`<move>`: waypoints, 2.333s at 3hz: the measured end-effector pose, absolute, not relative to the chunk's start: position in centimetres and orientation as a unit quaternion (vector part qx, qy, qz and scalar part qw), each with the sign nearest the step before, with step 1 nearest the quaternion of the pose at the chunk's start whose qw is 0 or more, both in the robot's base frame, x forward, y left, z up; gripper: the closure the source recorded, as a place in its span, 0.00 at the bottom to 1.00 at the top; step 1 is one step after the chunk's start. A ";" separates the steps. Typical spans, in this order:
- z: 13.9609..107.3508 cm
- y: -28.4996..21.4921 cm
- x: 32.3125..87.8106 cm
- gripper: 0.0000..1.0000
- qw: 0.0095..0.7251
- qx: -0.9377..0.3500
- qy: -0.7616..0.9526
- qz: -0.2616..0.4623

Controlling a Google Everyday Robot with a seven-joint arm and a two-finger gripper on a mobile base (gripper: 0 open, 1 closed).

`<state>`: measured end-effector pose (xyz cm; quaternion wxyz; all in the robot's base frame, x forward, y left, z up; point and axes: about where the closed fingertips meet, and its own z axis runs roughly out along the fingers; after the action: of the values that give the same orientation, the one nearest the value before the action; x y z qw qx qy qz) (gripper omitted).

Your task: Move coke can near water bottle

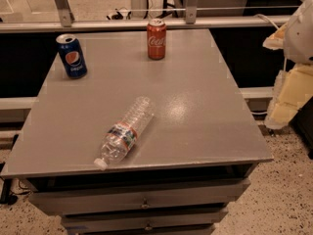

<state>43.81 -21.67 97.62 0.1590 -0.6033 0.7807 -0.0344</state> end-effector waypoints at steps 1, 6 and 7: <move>97.6 -21.7 43.8 0.00 0.159 -0.603 0.781 -0.034; 90.9 -18.9 67.3 0.00 0.359 -0.460 0.803 0.121; 91.6 -15.6 71.7 0.00 0.414 -0.430 0.785 0.167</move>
Offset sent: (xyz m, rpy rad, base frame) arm 0.0356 0.0021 -0.0243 0.1020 0.0339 -0.0303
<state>71.65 -15.60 91.63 0.4138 -0.4303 0.7847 0.1667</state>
